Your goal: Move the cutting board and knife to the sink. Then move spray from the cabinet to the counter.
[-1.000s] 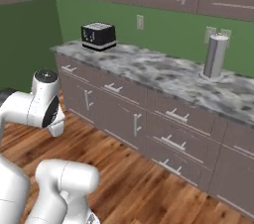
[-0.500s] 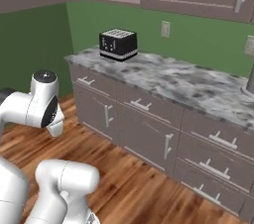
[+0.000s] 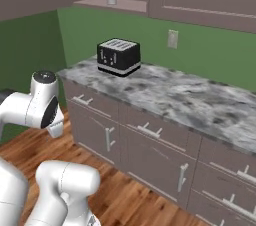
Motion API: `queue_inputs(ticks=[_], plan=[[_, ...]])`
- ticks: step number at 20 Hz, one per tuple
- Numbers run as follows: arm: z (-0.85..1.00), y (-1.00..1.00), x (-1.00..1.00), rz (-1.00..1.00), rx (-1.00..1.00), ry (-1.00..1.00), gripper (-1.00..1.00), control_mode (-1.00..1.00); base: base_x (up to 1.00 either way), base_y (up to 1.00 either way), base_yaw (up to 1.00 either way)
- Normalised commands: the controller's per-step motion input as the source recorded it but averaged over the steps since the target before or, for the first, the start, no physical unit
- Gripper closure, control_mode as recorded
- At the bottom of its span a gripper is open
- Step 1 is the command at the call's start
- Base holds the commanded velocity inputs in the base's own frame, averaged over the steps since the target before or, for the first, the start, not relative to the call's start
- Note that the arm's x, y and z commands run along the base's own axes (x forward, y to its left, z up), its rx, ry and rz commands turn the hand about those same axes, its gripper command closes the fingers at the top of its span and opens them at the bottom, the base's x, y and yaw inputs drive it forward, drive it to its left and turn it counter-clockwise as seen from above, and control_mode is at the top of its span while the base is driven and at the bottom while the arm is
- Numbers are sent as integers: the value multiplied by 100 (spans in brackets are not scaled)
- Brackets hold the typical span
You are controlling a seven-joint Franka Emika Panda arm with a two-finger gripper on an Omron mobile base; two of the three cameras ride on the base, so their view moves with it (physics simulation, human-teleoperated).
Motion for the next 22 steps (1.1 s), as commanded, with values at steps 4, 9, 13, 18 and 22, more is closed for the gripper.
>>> queue_inputs(ticks=[4,9,13,18,22], plan=[[0,0,0,0,0,0,-100,100,58,19,-27],[0,0,0,0,0,0,-100,100,42,30,-35],[0,0,0,0,0,0,-100,100,38,42,-36],[0,0,0,0,0,0,-100,100,62,62,-30],[0,0,0,0,0,0,-100,100,71,61,-25]])
